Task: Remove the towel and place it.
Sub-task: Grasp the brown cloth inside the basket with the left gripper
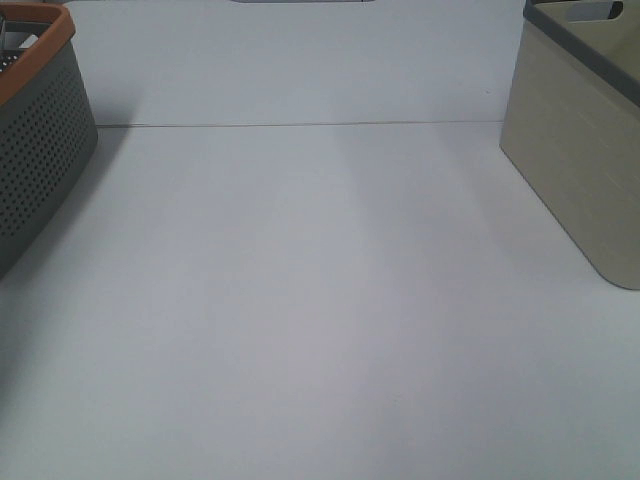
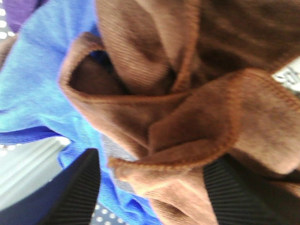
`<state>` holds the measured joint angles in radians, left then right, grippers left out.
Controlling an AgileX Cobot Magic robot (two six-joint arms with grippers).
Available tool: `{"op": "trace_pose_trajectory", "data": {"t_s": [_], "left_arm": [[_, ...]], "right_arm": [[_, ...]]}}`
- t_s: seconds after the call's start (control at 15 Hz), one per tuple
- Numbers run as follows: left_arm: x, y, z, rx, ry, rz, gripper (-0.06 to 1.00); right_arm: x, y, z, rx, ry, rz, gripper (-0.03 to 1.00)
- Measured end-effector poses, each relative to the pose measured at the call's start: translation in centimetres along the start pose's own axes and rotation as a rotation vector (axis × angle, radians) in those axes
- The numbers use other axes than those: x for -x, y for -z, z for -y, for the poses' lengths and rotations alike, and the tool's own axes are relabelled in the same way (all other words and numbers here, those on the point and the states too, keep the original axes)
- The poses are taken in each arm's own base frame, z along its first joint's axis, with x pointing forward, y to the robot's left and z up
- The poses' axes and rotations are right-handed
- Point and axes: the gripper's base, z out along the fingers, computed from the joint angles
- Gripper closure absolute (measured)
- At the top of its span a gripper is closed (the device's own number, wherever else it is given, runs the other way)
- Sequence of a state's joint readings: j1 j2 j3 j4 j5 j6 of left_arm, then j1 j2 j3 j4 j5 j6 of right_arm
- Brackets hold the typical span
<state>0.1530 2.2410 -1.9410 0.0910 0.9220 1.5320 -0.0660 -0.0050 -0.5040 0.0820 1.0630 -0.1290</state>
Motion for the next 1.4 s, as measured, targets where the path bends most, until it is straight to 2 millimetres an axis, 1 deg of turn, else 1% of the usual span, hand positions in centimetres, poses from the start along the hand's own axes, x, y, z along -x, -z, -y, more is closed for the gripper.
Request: {"op": "trace_pose_trajectory", "data": {"t_s": [0.13, 0.33, 0.47, 0.67, 0.73, 0.87, 1.0, 1.13, 1.27, 1.33, 1.4], "left_arm": [[0.0, 0.0, 0.1, -0.009, 0.002, -0.001, 0.44], [0.0, 0.0, 0.1, -0.012, 0.029, -0.002, 0.66], [0.0, 0.0, 0.1, -0.013, 0.038, -0.002, 0.73], [0.0, 0.0, 0.1, -0.013, 0.043, -0.005, 0.78], [-0.1, 0.0, 0.2, -0.021, 0.088, -0.014, 0.90], [-0.2, 0.1, 0.3, -0.028, 0.132, -0.024, 0.92], [-0.5, 1.2, 0.0, -0.001, 0.220, -0.044, 0.93], [-0.7, 3.1, -0.5, 0.046, 0.361, -0.049, 0.93], [-0.9, 6.1, -0.9, 0.098, 0.540, -0.030, 0.93], [-1.0, 6.8, -0.9, 0.103, 0.574, -0.027, 0.93], [-1.1, 8.5, -0.9, 0.110, 0.644, -0.022, 0.93]], "right_arm": [[0.0, 0.0, 0.0, 0.000, 0.000, 0.000, 0.31], [0.0, 0.0, 0.0, 0.000, 0.000, 0.000, 0.31], [0.0, 0.0, 0.0, 0.000, 0.000, 0.000, 0.31], [0.0, 0.0, 0.0, 0.000, 0.000, 0.000, 0.31], [0.0, 0.0, 0.0, 0.000, 0.000, 0.000, 0.31], [0.0, 0.0, 0.0, 0.000, 0.000, 0.000, 0.31], [0.0, 0.0, 0.0, 0.000, 0.000, 0.000, 0.31], [0.0, 0.0, 0.0, 0.000, 0.000, 0.000, 0.31], [0.0, 0.0, 0.0, 0.000, 0.000, 0.000, 0.31], [0.0, 0.0, 0.0, 0.000, 0.000, 0.000, 0.31], [0.0, 0.0, 0.0, 0.000, 0.000, 0.000, 0.31]]}}
